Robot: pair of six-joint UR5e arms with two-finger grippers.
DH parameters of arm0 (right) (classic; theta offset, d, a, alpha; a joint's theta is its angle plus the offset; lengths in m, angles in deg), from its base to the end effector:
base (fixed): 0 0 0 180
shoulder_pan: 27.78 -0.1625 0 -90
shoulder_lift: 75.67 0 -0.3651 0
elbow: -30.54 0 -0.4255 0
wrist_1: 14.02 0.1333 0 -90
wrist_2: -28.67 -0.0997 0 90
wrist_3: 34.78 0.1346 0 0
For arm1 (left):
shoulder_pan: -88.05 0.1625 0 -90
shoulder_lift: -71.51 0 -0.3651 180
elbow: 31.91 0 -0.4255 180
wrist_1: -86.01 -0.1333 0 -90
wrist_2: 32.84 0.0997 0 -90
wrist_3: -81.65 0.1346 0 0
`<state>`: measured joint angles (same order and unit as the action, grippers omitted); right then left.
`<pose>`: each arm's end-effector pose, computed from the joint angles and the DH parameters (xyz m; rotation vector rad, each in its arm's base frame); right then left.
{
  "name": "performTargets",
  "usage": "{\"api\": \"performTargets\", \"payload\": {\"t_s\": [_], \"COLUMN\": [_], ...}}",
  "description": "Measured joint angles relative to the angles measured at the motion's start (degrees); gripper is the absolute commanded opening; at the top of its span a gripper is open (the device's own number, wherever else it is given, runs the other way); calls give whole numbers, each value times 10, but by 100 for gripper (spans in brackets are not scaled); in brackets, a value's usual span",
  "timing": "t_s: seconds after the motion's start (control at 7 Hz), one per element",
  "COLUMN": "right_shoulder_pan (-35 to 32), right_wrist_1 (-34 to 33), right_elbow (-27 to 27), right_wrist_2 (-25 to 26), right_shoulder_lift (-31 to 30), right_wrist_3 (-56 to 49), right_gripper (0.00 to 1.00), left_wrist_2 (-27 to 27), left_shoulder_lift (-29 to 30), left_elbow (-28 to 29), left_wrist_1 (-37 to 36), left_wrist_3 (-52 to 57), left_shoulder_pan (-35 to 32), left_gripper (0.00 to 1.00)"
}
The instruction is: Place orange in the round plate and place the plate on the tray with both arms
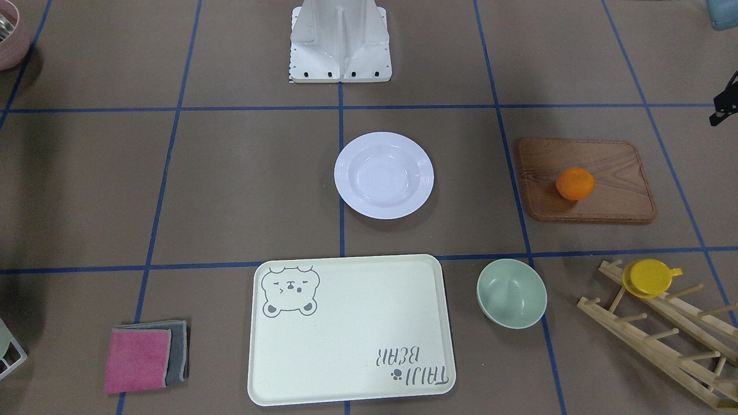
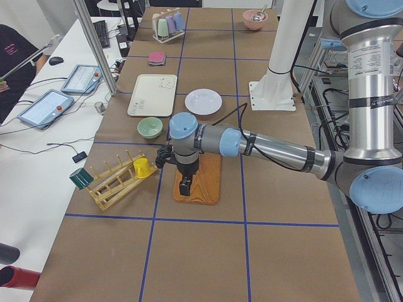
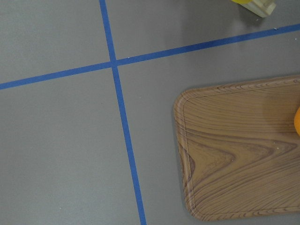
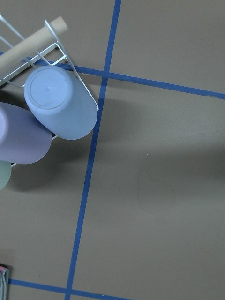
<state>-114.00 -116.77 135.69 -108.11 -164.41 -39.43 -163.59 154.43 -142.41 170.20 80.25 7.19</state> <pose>0.0008 -0.5228 0.4929 0.0666 -0.8167 -0.1649 0.0316 -0.4823 0.5139 0.0615 0.7198 0.1764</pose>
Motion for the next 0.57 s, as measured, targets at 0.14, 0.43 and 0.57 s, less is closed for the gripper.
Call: {"api": "performTargets", "payload": {"t_s": [0.14,0.43,0.57], "right_shoulder_pan": [0,21,47], "right_wrist_1": [0,3,16], "right_elbow": [5,35,45], "right_wrist_2": [-1,-11,-26], "right_shoulder_lift": [1,15,38], "right_wrist_3": [0,31,112], "right_gripper": [100,100,100], "left_wrist_2": [0,0,0], "left_shoulder_lift": [0,3,4], "left_elbow": [0,-4,-8], "left_wrist_1": [0,2,15], "left_wrist_3": [0,-7,-30], "left_shoulder_pan": [0,1,2], "left_gripper": [99,100,100]}}
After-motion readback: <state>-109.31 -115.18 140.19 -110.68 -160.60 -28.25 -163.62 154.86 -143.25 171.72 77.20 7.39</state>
